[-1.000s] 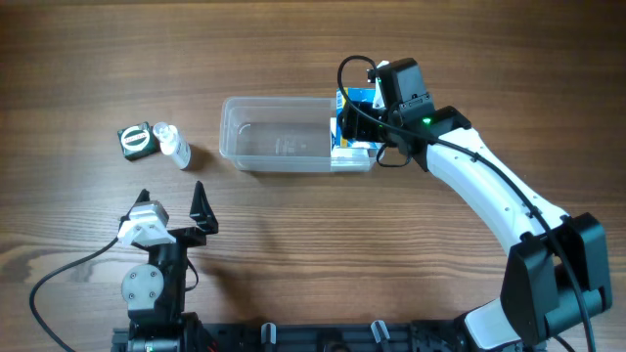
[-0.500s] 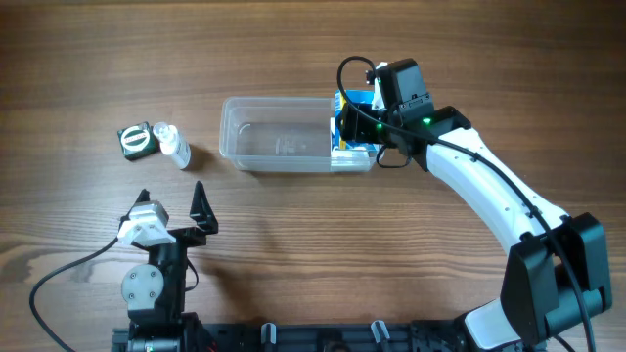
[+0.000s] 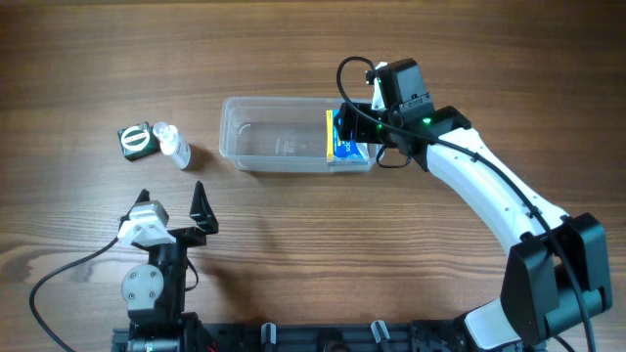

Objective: Pack container
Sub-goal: 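Carry the VapoDrops box into the container and release it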

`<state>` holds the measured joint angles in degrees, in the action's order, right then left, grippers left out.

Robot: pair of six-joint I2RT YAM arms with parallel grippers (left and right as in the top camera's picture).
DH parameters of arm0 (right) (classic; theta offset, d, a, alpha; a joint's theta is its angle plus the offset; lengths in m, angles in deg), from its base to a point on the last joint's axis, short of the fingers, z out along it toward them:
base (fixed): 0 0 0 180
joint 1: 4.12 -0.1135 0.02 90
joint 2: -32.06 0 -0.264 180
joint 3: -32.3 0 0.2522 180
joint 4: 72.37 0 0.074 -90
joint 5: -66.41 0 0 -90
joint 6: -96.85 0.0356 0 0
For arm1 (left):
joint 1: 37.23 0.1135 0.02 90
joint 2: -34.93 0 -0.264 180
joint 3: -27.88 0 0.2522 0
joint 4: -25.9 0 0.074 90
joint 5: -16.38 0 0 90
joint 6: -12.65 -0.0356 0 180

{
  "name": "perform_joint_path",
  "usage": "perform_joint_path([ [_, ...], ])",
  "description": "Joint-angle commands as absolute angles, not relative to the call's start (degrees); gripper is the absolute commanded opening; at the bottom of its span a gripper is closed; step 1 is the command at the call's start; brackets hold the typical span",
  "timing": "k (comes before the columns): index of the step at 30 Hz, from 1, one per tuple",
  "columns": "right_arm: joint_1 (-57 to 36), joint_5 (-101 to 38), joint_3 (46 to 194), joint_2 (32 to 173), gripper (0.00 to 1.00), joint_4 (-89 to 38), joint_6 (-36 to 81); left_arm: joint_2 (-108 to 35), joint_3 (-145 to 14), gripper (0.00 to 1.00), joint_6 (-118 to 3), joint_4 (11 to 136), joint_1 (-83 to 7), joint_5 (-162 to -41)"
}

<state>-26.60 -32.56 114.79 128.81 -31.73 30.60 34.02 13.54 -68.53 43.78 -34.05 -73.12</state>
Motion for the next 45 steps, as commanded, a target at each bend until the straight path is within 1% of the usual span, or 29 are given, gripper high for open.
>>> perform_joint_path([
  [1, -26.8, -34.5, 116.5, 127.2, 0.84, -31.8, 28.7, 34.1, 13.8, 1.00, -69.6, 43.8, -33.6, -73.6],
  [8, -29.4, -35.7, 117.0, 127.2, 0.65, -31.5, 25.5, 34.1, 13.8, 1.00, -69.6, 43.8, -33.6, -73.6],
  [9, -30.0, -35.6, 117.0, 127.3, 0.63, -31.6, 24.9, 34.1, 13.8, 1.00, -69.6, 43.8, -33.6, -73.6],
  [12, -31.8, -33.6, 117.0, 127.7, 0.55, -31.6, 24.8, 34.1, 13.8, 1.00, -69.6, 43.8, -33.6, -73.6],
  [14, -32.7, -32.5, 116.9, 128.5, 0.53, -31.6, 24.8, 34.1, 13.8, 1.00, -69.6, 43.8, -33.6, -73.6],
  [31, -33.1, -27.5, 116.9, 135.6, 0.55, -30.9, 25.1, 34.1, 13.8, 1.00, -69.6, 43.8, -33.6, -73.6],
  [33, -32.9, -27.0, 116.9, 136.2, 0.56, -30.7, 25.3, 34.1, 13.8, 1.00, -69.6, 43.8, -33.6, -73.6],
  [34, -32.7, -27.0, 116.9, 136.5, 0.58, -30.6, 25.3, 34.1, 13.8, 1.00, -69.6, 43.8, -33.6, -73.6],
  [43, -32.5, -27.0, 116.9, 136.7, 0.59, -30.5, 25.3, 34.1, 13.8, 1.00, -69.6, 43.8, -33.6, -73.6],
  [45, -32.5, -27.0, 116.9, 136.5, 0.61, -30.5, 25.3, 34.1, 13.8, 0.99, -69.6, 43.8, -33.6, -73.6],
])
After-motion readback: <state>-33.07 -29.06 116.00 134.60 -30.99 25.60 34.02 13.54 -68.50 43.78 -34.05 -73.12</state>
